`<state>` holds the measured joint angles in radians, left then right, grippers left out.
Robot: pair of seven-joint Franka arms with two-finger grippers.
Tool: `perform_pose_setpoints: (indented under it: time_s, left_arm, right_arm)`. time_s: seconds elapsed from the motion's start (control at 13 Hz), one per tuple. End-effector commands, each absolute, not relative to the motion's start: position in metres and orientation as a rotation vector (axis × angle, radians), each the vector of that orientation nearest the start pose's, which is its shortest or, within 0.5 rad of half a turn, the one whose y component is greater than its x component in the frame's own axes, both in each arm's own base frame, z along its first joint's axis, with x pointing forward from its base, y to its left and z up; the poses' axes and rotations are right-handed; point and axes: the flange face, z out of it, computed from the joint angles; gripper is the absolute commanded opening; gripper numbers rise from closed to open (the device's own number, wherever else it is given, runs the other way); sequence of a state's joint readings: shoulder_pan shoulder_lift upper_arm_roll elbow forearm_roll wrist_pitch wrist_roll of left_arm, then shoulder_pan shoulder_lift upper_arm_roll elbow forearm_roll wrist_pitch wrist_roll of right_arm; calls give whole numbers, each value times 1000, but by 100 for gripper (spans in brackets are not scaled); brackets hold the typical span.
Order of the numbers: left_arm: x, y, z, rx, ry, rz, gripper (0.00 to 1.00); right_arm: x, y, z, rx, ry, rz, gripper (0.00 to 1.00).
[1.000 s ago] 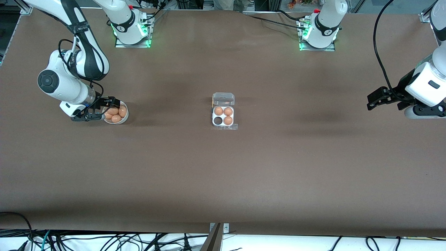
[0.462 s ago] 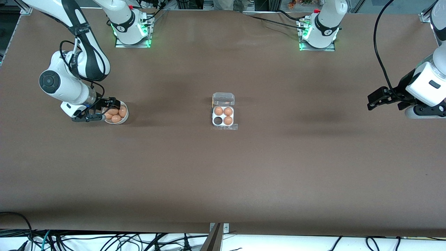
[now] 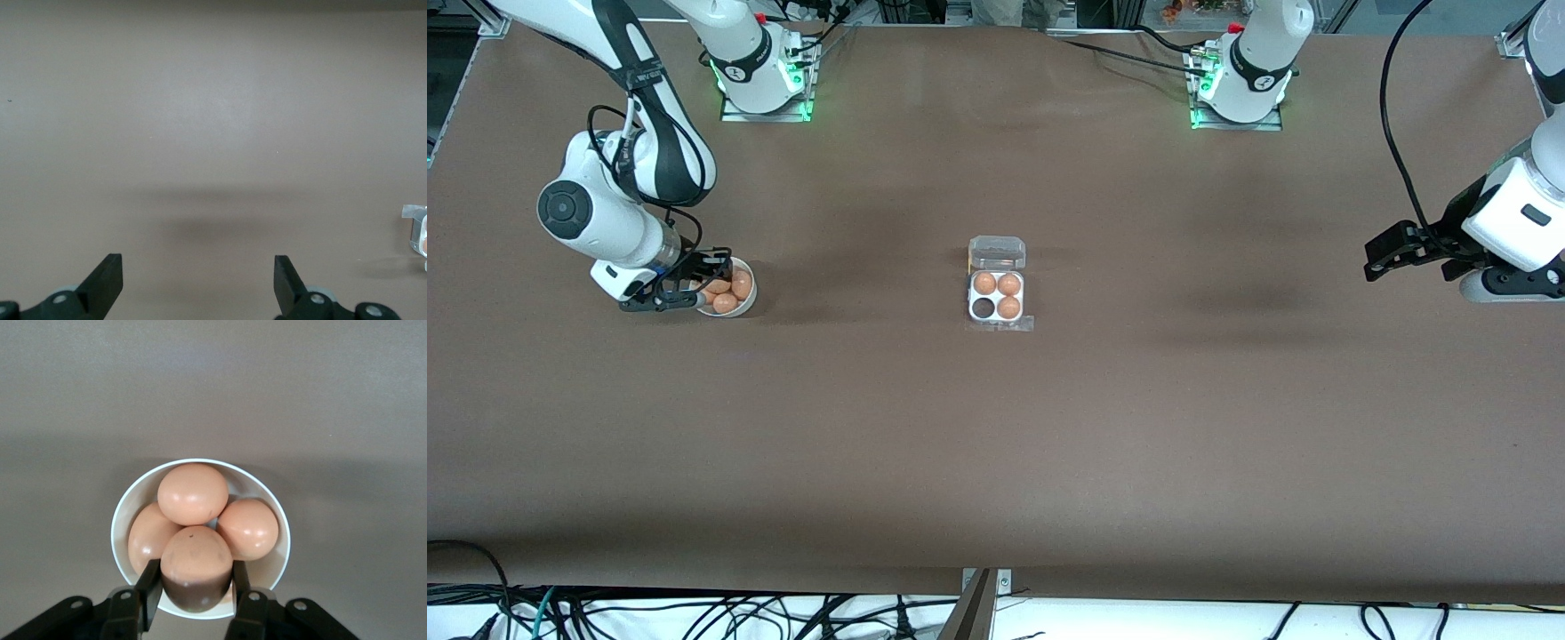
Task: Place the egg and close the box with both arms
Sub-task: 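Lower the right gripper and grasp one brown egg from the bowl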
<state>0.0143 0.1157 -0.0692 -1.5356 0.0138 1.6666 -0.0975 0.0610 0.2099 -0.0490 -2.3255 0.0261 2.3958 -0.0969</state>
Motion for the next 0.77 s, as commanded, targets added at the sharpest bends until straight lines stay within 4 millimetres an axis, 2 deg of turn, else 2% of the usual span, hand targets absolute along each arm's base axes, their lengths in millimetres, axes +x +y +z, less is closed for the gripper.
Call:
perform_pose_setpoints:
  time_s: [0.0, 0.15, 0.38, 0.54, 0.69]
  left_arm:
    - [602, -31, 590, -3159, -53, -35, 100]
    - [602, -30, 591, -3159, -55, -37, 100]
    - [602, -32, 591, -3159, -55, -40, 100]
    - [602, -30, 591, -3158, -48, -40, 100]
    - [602, -29, 591, -3158, -50, -40, 100]
  right_arm:
    - [505, 18, 236, -3122, -128, 201, 0]
    - [506, 18, 240, -3122, -128, 201, 0]
    - [516, 16, 279, -3115, -133, 221, 0]
    - [528, 12, 326, -3101, -126, 311, 0]
    - [544, 4, 388, -3094, -97, 346, 0]
